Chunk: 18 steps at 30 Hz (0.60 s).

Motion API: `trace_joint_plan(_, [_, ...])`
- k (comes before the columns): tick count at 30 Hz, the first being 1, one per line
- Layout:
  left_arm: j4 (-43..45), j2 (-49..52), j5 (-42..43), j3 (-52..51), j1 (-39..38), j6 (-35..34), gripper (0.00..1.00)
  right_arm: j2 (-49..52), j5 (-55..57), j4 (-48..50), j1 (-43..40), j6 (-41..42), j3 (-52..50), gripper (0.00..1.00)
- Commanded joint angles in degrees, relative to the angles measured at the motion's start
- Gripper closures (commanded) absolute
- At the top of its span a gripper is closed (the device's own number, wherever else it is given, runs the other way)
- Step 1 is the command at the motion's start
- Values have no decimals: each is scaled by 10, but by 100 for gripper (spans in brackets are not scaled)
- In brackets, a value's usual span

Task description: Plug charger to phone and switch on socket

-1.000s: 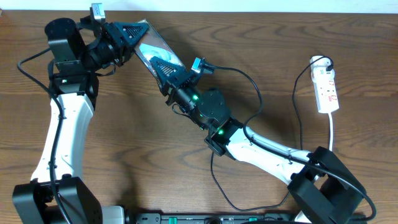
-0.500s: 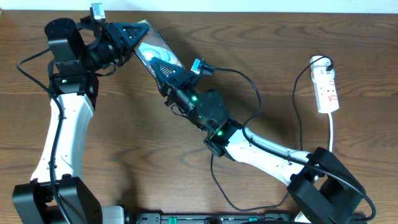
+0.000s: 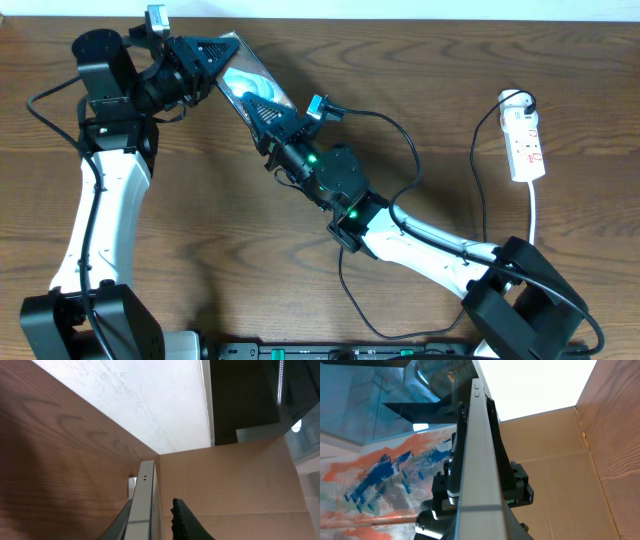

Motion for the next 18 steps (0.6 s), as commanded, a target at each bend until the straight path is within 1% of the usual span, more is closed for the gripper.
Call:
trace_joint_plan(1, [7, -6, 23, -2, -6, 16, 81, -4, -24, -1, 17, -10, 9, 98])
trace_joint_plan(5, [7, -6, 20, -2, -6, 16, 81, -4, -23, -2, 24, -25, 9, 98])
trace_joint_plan(18, [7, -6, 20, -2, -6, 16, 81, -4, -28, -1, 26, -25, 9, 98])
